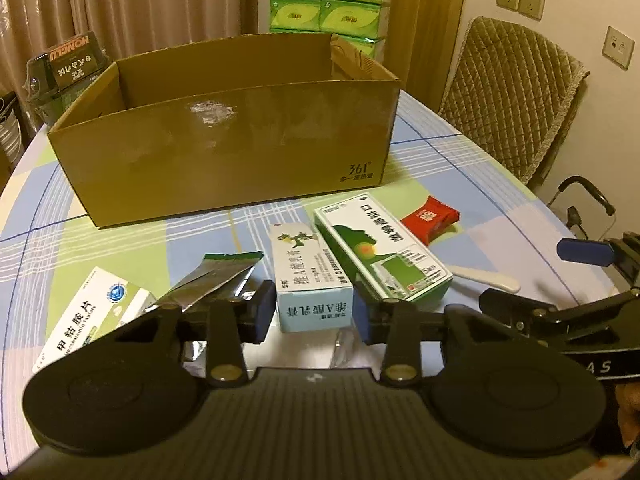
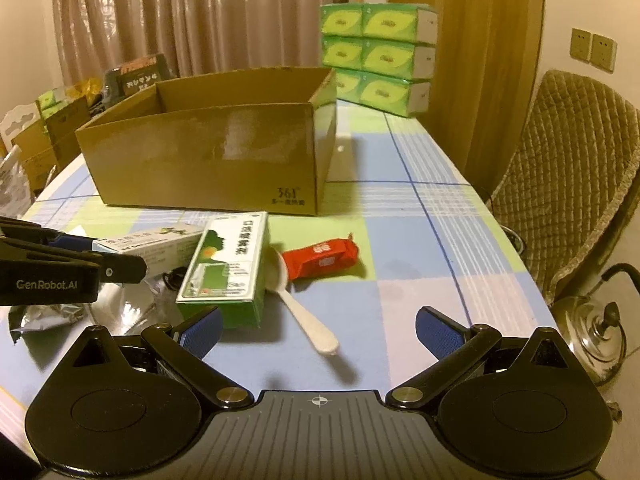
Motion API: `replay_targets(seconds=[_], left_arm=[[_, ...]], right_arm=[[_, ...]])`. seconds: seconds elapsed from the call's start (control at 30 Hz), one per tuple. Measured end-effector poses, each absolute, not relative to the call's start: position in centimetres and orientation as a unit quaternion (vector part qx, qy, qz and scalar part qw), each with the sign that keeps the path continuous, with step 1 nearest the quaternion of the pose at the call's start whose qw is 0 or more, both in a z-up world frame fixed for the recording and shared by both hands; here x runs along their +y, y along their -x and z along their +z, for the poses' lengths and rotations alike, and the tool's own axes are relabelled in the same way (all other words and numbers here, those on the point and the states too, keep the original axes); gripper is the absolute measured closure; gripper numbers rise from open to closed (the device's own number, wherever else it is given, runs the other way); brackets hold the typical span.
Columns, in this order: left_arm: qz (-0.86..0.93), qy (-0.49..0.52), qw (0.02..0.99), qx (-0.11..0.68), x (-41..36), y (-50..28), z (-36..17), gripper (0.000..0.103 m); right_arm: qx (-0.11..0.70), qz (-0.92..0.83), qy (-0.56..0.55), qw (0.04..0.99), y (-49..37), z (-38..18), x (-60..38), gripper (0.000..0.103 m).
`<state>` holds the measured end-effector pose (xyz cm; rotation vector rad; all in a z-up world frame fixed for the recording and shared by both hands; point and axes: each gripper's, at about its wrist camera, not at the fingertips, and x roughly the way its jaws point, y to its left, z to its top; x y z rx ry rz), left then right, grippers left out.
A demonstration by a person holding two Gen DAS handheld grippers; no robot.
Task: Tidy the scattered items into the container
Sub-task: 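Grasp the white-green cream box with the left tool while the right grasps the green spray box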
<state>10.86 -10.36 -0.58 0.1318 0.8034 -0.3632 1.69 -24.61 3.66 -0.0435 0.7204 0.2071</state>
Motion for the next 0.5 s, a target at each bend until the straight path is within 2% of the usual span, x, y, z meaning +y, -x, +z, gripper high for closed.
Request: replay_targets(seconds=[0.07,0.13,0.33,0.5], left_arm=[[-0.175,-0.062,0.904,0.386,-9.9,-10.6,-0.4,0.069],[-0.174,-0.061,0.904,0.385,-9.4,-10.4,-0.2,0.07],[-0.176,-0.064,0.908,0.375,-7.9,-8.9,0.7,0.07],[-0.176,-0.077,0.91,0.367,-7.0,-7.4,1.1,0.07]], right_arm=[[0.349,0.112,0.022,0.93,-1.8,3.7,-24.1,0.003],[0.347,0.125,0.027,0.929,-1.9,3.7,-23.3,0.011],[0.354,0.151,0.031,0.922,-2.5,3.0,-21.3,0.021],[0.356,0.164,0.042,0.919,-3.1,2.5,-20.1,0.025]])
